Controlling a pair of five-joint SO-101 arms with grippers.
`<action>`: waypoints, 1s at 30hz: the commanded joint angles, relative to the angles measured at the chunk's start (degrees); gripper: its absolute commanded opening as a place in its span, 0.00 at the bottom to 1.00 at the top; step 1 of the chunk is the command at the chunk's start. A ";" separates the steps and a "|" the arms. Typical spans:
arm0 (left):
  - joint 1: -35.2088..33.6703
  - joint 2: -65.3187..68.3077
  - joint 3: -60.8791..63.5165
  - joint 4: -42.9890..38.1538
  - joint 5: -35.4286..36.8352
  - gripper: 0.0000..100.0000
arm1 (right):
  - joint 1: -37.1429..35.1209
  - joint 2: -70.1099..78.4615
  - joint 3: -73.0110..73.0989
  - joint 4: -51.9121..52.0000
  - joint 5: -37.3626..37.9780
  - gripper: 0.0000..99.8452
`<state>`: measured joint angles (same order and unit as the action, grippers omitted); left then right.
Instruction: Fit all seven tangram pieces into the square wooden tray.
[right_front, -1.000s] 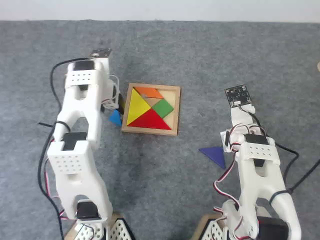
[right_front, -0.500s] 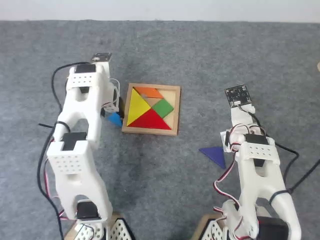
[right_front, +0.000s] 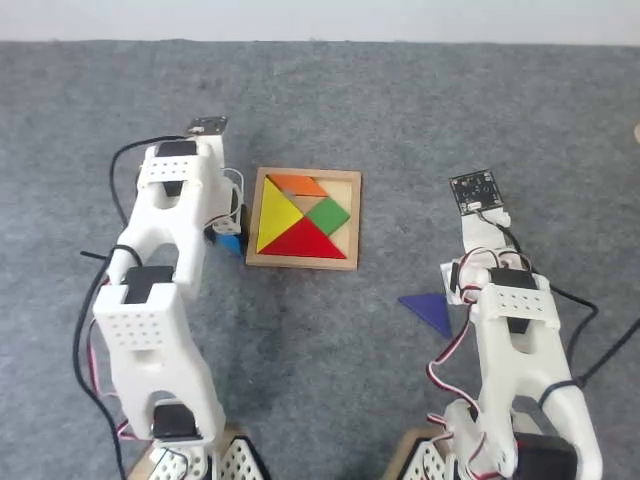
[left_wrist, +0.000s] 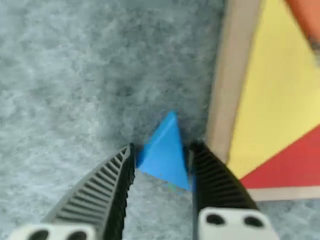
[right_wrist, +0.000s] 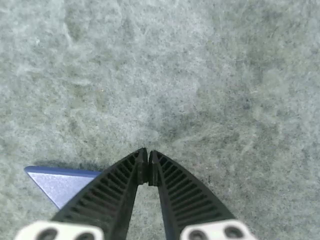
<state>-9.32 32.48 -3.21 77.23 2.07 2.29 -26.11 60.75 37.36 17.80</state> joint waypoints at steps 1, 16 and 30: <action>-0.35 -0.26 0.40 -0.44 -1.85 0.11 | -0.48 -1.80 -0.18 -1.01 0.44 0.02; 1.76 -3.78 -5.32 6.68 -1.85 0.11 | -0.40 -1.80 -0.18 -1.19 0.44 0.02; 4.04 -6.42 -10.07 11.16 -1.85 0.11 | -0.57 -1.80 -0.18 -1.19 0.44 0.02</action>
<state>-3.69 27.30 -11.12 87.96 0.66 2.29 -26.11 60.75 37.36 17.80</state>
